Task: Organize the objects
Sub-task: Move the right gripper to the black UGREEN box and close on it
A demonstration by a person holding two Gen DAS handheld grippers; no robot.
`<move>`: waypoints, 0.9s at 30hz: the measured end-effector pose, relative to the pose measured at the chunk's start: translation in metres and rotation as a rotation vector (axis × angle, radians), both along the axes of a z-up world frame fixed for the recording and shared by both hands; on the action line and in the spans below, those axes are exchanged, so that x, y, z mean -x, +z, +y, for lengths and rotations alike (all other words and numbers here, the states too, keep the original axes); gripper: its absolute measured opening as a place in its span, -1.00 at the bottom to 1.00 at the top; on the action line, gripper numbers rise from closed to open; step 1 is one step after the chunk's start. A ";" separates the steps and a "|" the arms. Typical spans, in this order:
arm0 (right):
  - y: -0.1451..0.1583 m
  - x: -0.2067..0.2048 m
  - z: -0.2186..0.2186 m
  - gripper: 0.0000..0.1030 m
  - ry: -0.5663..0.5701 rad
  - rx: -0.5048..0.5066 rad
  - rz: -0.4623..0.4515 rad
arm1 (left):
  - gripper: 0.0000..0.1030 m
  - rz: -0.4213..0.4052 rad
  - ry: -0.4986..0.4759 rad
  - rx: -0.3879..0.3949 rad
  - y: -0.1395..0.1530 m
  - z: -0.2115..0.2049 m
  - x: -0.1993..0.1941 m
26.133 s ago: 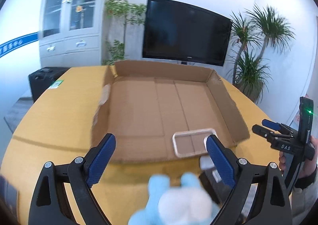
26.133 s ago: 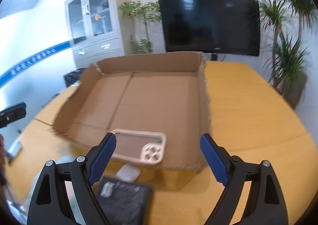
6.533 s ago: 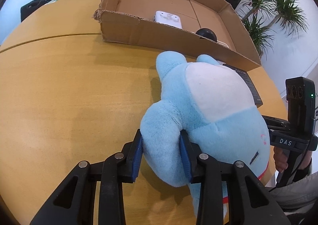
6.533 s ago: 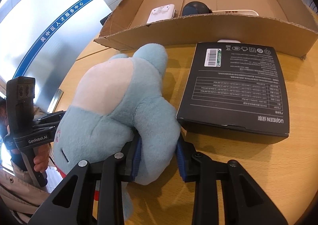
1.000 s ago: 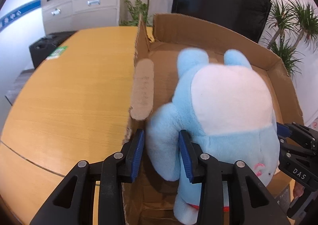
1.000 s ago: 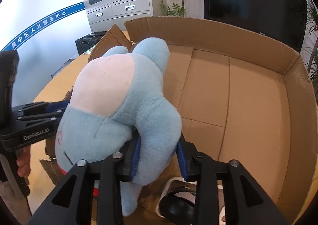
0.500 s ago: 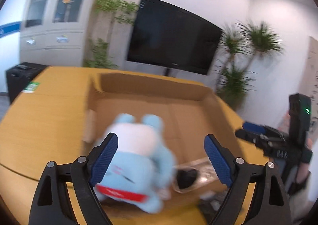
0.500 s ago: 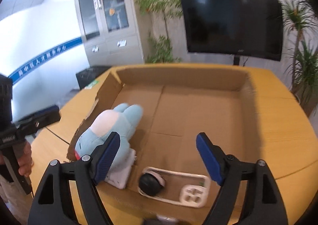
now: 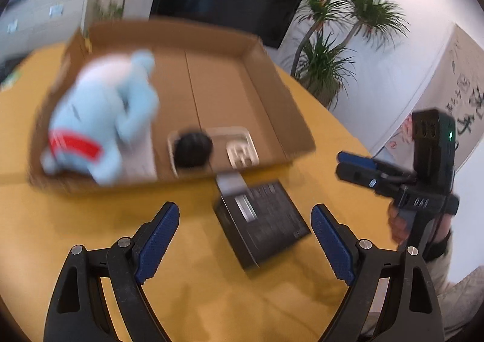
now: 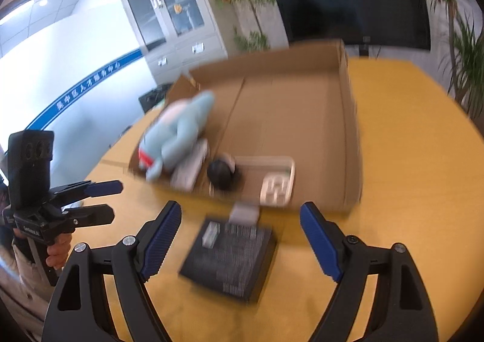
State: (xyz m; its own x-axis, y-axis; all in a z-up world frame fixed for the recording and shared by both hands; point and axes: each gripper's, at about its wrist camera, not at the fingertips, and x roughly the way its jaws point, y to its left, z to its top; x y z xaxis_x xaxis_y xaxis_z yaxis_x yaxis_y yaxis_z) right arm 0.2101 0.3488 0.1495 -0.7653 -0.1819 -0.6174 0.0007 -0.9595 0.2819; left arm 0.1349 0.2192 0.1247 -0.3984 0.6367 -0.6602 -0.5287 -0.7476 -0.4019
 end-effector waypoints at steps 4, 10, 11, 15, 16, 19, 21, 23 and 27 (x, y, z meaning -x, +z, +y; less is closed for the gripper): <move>-0.039 -0.010 0.001 0.56 -0.019 0.060 -0.067 | 0.74 -0.123 -0.009 -0.013 -0.036 0.017 -0.012; -0.069 -0.021 0.005 0.56 -0.077 0.092 -0.129 | 0.74 -0.126 0.006 0.031 -0.056 0.033 -0.027; -0.071 -0.022 0.005 0.56 -0.088 0.091 -0.132 | 0.74 -0.115 0.013 0.037 -0.056 0.035 -0.029; -0.077 -0.023 -0.001 0.56 -0.101 0.074 -0.143 | 0.74 -0.085 0.019 0.039 -0.056 0.036 -0.030; -0.079 -0.023 -0.002 0.56 -0.099 0.071 -0.144 | 0.74 -0.085 0.017 0.031 -0.056 0.037 -0.030; -0.083 -0.024 -0.003 0.56 -0.093 0.080 -0.147 | 0.74 -0.087 0.016 0.021 -0.055 0.036 -0.022; -0.084 -0.023 -0.002 0.56 -0.093 0.081 -0.149 | 0.74 -0.091 0.013 0.008 -0.055 0.036 -0.019; -0.085 -0.022 -0.002 0.56 -0.090 0.083 -0.152 | 0.74 -0.097 0.009 -0.003 -0.056 0.037 -0.016; -0.088 -0.022 0.000 0.55 -0.088 0.090 -0.157 | 0.74 -0.110 0.001 -0.016 -0.058 0.039 -0.013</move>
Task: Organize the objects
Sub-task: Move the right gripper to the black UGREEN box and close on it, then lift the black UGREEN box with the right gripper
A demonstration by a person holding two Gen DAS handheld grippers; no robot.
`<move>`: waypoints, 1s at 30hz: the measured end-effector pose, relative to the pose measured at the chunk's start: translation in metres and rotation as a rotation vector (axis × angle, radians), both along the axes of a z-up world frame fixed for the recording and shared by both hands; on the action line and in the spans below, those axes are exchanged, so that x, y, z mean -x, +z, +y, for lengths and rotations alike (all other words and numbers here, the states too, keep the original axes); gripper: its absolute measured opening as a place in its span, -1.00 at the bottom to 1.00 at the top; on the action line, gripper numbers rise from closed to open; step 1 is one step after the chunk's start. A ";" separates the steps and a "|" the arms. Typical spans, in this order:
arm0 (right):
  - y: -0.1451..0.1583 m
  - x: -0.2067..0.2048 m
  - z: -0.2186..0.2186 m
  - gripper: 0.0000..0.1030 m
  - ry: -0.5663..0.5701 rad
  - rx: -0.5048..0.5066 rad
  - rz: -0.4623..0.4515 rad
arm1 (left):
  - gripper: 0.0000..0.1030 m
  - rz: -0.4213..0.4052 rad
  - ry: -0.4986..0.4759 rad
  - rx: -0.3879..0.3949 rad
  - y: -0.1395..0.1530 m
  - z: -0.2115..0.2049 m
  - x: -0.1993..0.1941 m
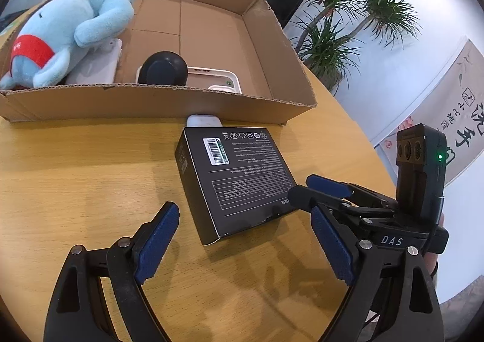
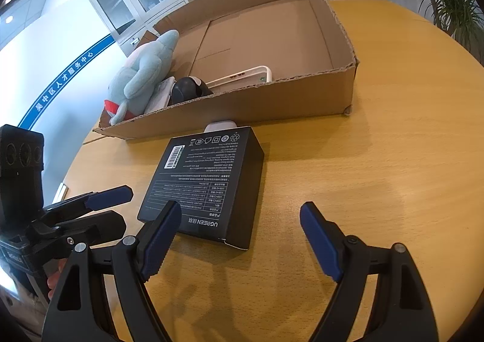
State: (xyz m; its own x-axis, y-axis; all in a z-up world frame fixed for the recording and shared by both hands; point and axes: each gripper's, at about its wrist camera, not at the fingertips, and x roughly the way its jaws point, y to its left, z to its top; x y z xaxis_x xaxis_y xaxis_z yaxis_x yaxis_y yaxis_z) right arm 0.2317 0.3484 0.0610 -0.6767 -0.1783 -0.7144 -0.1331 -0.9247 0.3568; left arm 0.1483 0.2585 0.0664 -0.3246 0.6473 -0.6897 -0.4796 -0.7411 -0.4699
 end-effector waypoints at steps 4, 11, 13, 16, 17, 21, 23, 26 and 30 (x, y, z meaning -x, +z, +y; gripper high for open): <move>-0.003 0.002 0.000 0.53 0.007 0.007 -0.007 | 0.74 -0.012 -0.004 -0.006 -0.004 0.004 0.003; -0.006 0.007 -0.003 0.25 0.042 0.037 -0.008 | 0.74 -0.024 -0.013 -0.027 -0.010 0.008 0.007; -0.005 0.008 -0.004 0.19 0.056 0.036 -0.004 | 0.74 -0.035 -0.024 -0.047 -0.013 0.007 0.009; -0.006 0.011 -0.003 0.08 0.078 0.058 0.000 | 0.74 -0.045 -0.020 -0.059 -0.015 0.005 0.011; -0.006 0.012 -0.003 0.06 0.084 0.063 0.000 | 0.74 -0.046 -0.019 -0.060 -0.015 0.005 0.012; -0.006 0.017 -0.002 -0.10 0.114 0.079 0.004 | 0.74 -0.052 -0.021 -0.037 -0.019 0.009 0.016; -0.006 0.021 -0.002 -0.11 0.126 0.089 -0.001 | 0.73 -0.047 -0.031 -0.015 -0.020 0.015 0.017; -0.005 0.027 -0.001 -0.15 0.125 0.091 -0.013 | 0.62 -0.059 -0.046 -0.017 -0.023 0.018 0.021; -0.005 0.031 0.001 -0.15 0.140 0.098 -0.025 | 0.47 -0.069 -0.041 0.021 -0.030 0.023 0.026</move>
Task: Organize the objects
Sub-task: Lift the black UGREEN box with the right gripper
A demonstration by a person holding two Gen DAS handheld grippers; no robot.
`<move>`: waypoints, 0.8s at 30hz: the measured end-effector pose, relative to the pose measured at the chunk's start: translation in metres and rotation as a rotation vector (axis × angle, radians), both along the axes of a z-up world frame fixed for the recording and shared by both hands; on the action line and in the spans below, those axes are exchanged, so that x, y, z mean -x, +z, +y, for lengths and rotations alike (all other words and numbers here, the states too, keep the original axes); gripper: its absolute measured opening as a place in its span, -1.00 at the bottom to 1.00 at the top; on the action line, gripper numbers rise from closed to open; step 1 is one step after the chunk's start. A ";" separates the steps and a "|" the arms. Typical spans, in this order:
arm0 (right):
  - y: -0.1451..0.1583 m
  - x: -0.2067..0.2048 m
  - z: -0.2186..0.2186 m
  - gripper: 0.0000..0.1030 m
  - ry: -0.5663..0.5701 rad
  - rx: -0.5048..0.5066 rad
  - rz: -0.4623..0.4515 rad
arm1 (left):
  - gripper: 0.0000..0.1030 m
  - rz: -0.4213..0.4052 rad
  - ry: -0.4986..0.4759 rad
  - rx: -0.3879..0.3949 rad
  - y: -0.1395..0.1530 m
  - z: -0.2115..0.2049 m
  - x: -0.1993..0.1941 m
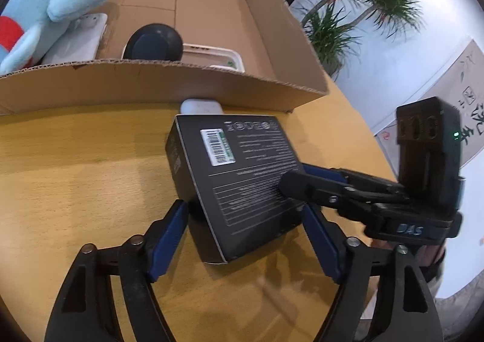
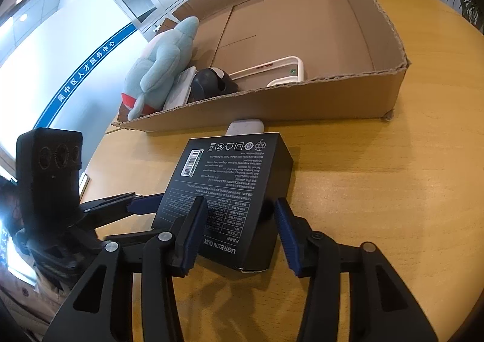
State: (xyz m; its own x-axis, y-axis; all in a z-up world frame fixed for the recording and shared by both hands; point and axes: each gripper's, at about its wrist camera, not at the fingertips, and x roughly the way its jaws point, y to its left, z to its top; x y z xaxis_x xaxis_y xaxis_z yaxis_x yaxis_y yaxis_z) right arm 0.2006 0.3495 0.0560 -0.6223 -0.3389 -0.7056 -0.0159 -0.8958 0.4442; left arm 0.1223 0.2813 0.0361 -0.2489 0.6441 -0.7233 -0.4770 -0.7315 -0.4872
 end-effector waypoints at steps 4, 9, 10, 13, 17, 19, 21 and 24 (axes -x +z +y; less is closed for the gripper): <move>-0.002 0.004 0.002 -0.11 0.017 0.014 -0.012 | 0.51 -0.013 0.004 0.007 -0.005 0.004 0.004; -0.004 0.008 0.006 -0.11 0.033 0.033 -0.025 | 0.53 -0.017 0.003 -0.002 -0.008 0.007 0.007; -0.005 0.008 0.006 -0.10 0.036 0.031 -0.024 | 0.53 -0.014 0.001 0.001 -0.008 0.008 0.006; -0.005 0.010 0.004 -0.05 0.038 0.027 -0.024 | 0.52 -0.012 -0.003 -0.001 -0.007 0.008 0.006; -0.005 0.011 0.004 -0.04 0.024 0.030 -0.025 | 0.52 -0.011 -0.008 -0.004 -0.007 0.007 0.007; -0.005 0.010 0.003 -0.04 0.007 0.029 -0.026 | 0.53 -0.006 -0.011 -0.003 -0.007 0.008 0.008; -0.004 0.010 0.000 -0.05 -0.011 0.019 -0.025 | 0.52 -0.006 -0.013 -0.008 -0.007 0.007 0.008; -0.003 0.008 -0.002 -0.07 -0.034 0.014 -0.023 | 0.50 -0.005 -0.014 -0.015 -0.007 0.007 0.008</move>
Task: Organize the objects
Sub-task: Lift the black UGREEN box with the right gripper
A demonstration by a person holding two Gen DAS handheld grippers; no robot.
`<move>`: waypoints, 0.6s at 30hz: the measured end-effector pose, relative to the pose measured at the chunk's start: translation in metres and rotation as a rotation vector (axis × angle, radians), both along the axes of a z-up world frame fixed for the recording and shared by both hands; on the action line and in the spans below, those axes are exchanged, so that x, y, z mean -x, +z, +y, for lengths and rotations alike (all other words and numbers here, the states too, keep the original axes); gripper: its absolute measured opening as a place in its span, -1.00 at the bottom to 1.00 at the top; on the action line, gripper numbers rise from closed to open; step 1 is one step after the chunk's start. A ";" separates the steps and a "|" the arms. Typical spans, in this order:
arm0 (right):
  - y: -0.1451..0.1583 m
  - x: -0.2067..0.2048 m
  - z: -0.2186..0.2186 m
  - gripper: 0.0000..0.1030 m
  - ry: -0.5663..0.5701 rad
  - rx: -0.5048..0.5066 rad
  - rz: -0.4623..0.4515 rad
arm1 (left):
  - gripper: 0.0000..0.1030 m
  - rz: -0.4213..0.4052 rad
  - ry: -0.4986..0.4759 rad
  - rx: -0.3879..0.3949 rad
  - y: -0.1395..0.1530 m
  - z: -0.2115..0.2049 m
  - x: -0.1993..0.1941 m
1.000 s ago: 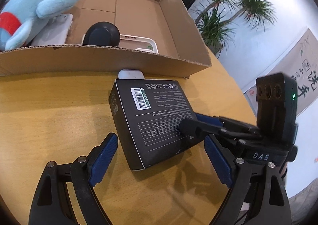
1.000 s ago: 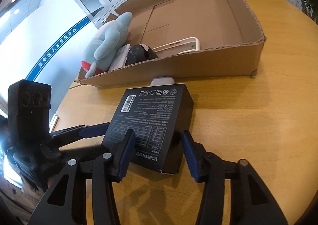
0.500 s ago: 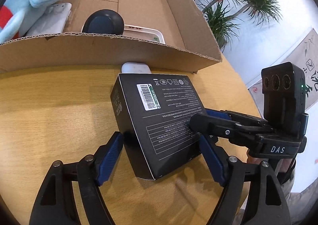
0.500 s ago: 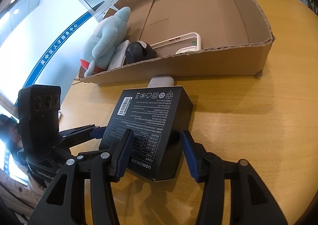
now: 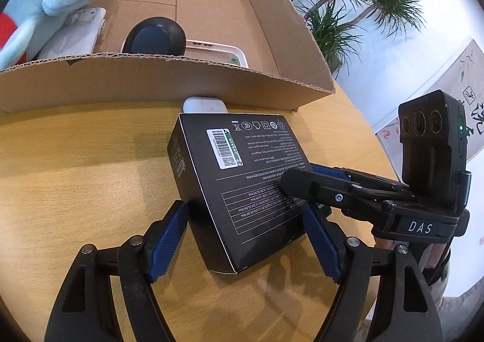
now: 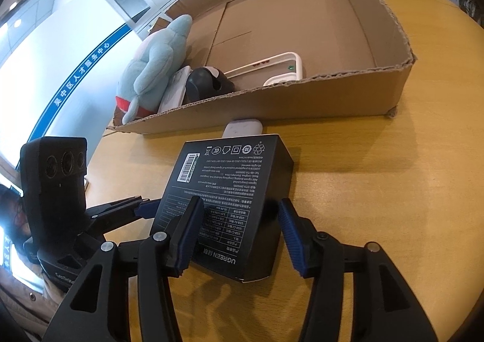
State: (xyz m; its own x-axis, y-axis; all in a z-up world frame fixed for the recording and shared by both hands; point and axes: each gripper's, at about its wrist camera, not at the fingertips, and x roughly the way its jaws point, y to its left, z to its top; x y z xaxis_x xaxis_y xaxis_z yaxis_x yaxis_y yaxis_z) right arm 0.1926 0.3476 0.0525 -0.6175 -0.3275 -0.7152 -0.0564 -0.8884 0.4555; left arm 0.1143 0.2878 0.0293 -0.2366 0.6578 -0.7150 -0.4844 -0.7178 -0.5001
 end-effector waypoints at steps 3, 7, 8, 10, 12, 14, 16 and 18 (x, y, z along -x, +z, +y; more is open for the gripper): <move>0.001 -0.002 -0.001 -0.08 -0.013 -0.006 0.004 | 0.41 -0.001 0.005 -0.008 0.001 -0.003 0.000; 0.004 -0.006 -0.003 -0.12 -0.022 -0.018 0.009 | 0.34 0.017 0.011 -0.002 0.004 -0.004 -0.004; 0.005 -0.008 -0.004 -0.13 -0.023 -0.018 0.011 | 0.33 0.020 0.010 0.001 0.005 -0.004 -0.004; 0.006 -0.010 -0.005 -0.14 -0.023 -0.022 0.012 | 0.32 0.025 0.010 0.005 0.006 -0.005 -0.006; 0.006 -0.012 -0.006 -0.14 -0.028 -0.023 0.013 | 0.32 0.031 0.008 0.010 0.006 -0.006 -0.008; 0.007 -0.013 -0.007 -0.14 -0.033 -0.027 0.012 | 0.31 0.037 0.007 0.017 0.008 -0.005 -0.010; 0.008 -0.014 -0.009 -0.14 -0.035 -0.031 0.012 | 0.31 0.045 0.005 0.022 0.009 -0.005 -0.012; 0.009 -0.014 -0.009 -0.15 -0.036 -0.036 0.013 | 0.31 0.052 0.005 0.025 0.010 -0.007 -0.015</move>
